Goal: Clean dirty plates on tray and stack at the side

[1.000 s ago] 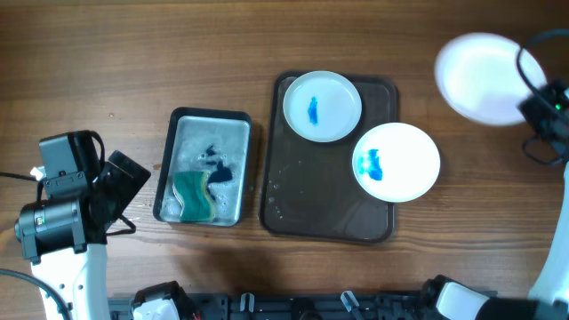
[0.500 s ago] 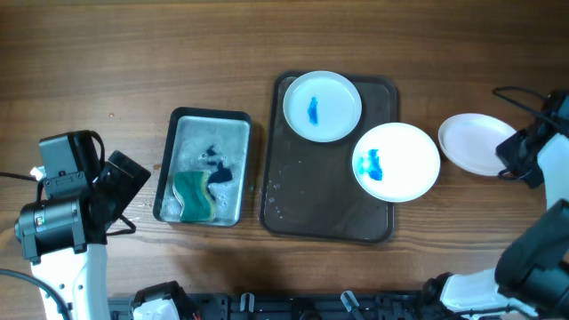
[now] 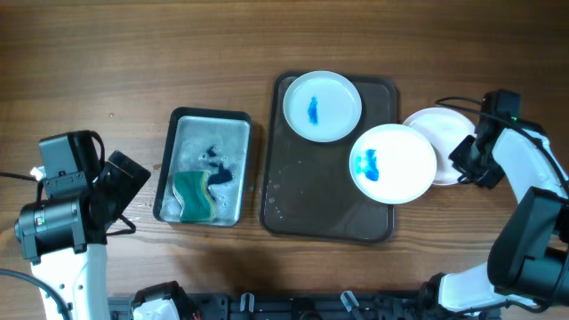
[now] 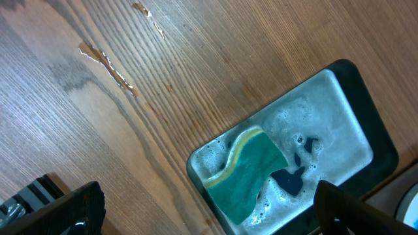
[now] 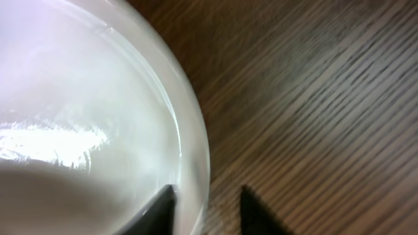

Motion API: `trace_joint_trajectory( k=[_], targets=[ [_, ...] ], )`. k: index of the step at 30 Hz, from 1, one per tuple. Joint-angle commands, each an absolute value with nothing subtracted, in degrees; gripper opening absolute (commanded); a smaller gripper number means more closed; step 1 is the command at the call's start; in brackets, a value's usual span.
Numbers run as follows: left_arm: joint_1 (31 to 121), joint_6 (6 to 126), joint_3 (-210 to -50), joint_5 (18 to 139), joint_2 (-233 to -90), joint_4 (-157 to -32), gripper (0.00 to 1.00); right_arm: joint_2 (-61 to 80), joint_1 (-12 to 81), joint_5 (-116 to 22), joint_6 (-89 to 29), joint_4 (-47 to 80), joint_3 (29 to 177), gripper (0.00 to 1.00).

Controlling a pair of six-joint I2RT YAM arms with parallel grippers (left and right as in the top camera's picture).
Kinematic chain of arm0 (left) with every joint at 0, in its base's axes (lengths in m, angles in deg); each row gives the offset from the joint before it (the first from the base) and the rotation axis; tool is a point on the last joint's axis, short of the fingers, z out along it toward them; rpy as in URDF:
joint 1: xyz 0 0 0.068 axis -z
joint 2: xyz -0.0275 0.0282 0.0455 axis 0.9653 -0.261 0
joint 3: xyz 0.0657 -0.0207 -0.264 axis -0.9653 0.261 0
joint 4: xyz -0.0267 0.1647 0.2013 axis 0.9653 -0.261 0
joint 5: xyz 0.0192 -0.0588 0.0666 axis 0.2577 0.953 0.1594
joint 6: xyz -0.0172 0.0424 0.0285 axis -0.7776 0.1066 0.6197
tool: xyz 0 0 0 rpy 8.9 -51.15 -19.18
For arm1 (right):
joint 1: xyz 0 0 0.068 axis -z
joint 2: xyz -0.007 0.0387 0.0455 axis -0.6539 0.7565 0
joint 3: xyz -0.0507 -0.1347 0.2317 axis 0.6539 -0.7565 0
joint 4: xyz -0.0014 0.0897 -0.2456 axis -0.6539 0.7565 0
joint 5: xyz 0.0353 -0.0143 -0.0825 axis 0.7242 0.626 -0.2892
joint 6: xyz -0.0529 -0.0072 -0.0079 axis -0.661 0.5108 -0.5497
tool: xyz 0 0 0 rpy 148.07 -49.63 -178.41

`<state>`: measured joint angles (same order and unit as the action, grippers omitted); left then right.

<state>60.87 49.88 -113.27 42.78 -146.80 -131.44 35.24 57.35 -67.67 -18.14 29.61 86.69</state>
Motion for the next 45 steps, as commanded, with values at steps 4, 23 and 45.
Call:
trace_joint_trajectory(
  k=[4,23,45],
  targets=[
    [60.5,48.9,-114.2,42.3,-146.9,-131.4,1.00,22.8,57.1,-55.9,-23.8,31.2,87.6,0.54],
    [60.5,48.9,-114.2,42.3,-146.9,-131.4,1.00,27.0,55.7,-40.7,-36.2,23.0,78.9,0.38],
    [60.5,48.9,-114.2,42.3,-146.9,-131.4,1.00,6.1,45.6,-34.9,-33.3,35.6,79.2,0.04]
  ],
)
